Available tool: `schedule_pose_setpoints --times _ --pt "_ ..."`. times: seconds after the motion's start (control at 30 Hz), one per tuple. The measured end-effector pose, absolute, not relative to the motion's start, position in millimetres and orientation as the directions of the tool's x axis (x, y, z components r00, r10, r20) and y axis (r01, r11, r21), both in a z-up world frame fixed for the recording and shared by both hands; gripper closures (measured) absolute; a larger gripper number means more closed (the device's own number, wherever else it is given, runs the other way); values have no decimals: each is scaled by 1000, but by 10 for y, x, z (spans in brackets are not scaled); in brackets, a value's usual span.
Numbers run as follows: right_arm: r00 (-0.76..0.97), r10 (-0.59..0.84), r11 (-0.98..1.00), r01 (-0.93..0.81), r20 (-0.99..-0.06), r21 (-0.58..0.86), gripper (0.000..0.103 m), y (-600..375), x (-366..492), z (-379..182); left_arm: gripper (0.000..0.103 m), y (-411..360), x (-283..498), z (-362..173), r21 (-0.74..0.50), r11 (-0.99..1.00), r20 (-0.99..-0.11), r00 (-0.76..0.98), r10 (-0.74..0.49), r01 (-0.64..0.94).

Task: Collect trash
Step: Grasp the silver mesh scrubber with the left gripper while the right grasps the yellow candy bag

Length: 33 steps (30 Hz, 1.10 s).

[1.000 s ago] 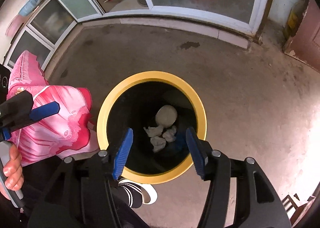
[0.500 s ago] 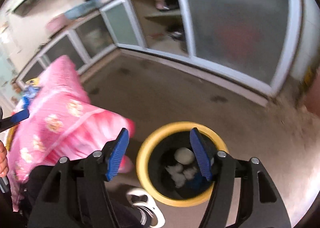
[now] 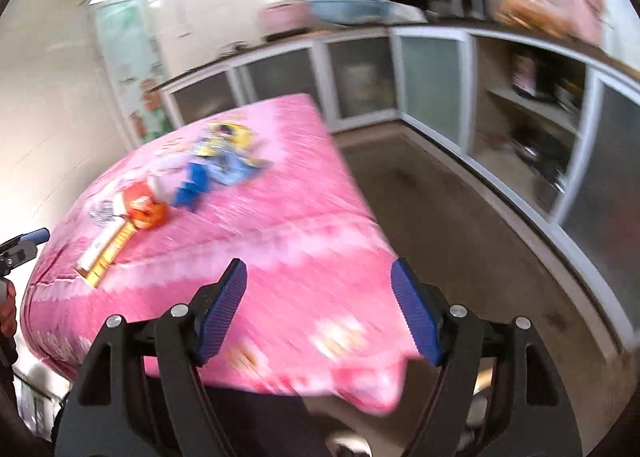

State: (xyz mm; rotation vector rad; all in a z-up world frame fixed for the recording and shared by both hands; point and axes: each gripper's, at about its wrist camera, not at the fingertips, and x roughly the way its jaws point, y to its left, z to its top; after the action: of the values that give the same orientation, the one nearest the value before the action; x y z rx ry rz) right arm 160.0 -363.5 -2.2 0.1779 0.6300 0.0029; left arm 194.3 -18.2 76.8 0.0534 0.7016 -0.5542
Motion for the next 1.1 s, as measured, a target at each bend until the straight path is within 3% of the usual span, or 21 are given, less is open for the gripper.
schedule_pose_setpoints --times 0.33,0.73,1.1 --pt "766 105 994 -60 -634 93 27 -2868 2795 41 8 364 2608 727 -160 929 -669 656 -351 333" --pt "725 99 995 -93 -681 46 27 -2691 3549 143 8 363 3345 397 -151 940 -757 575 -310 307" --pt "601 89 992 -126 -795 16 27 -2539 4277 -78 8 320 3606 80 -141 940 -838 468 -281 311"
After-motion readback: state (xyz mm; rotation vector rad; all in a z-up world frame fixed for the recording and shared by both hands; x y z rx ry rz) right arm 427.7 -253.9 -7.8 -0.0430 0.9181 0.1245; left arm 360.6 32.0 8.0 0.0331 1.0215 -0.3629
